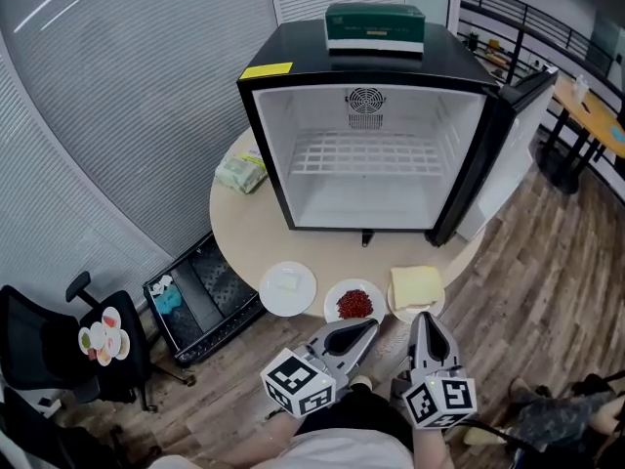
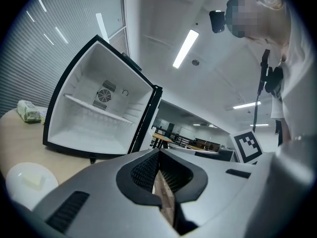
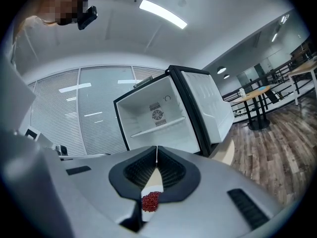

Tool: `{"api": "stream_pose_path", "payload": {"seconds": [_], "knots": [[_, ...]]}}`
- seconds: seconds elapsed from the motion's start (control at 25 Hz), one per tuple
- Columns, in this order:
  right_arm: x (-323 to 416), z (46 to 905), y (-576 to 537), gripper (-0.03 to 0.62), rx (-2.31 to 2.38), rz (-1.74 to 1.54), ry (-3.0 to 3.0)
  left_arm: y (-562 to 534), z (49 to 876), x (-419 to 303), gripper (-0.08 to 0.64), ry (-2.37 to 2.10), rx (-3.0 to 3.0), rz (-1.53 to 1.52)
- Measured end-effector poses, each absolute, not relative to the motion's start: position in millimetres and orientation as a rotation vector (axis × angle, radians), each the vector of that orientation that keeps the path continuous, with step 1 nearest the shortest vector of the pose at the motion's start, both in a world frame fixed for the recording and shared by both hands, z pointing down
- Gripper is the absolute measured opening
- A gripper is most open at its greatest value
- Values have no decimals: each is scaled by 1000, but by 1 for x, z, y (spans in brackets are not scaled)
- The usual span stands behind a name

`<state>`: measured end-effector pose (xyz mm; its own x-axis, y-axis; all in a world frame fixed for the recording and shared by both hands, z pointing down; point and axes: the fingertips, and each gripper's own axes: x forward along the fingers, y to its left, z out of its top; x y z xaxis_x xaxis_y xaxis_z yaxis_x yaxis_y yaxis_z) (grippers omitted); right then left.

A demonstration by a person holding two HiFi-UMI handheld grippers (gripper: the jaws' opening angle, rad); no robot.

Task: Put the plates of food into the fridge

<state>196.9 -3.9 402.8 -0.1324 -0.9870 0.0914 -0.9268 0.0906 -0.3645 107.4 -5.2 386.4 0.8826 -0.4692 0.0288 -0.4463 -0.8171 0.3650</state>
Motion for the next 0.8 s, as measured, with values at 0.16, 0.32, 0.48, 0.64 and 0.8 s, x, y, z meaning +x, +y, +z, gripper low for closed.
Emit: {"api": "stream_pose_path", "payload": {"seconds": [0.16, 0.32, 0.48, 0.64, 0.8], "knots": [[205, 404, -15, 9, -1932, -496, 2217, -13, 388, 124, 5, -662, 2692, -86], [210, 408, -20, 9, -1938, -511, 2227, -17, 390, 134, 5, -645, 2701, -75], [214, 414, -21, 9, -1930, -516, 2229, -22, 395, 141, 5, -630, 2700, -61], [230, 422, -17, 14, -1997, -551, 2162, -25, 402, 153, 5, -582, 2699, -38], [236, 434, -13, 175, -1977, -682, 2117, -26, 408, 167, 5, -501, 2702, -6]]}}
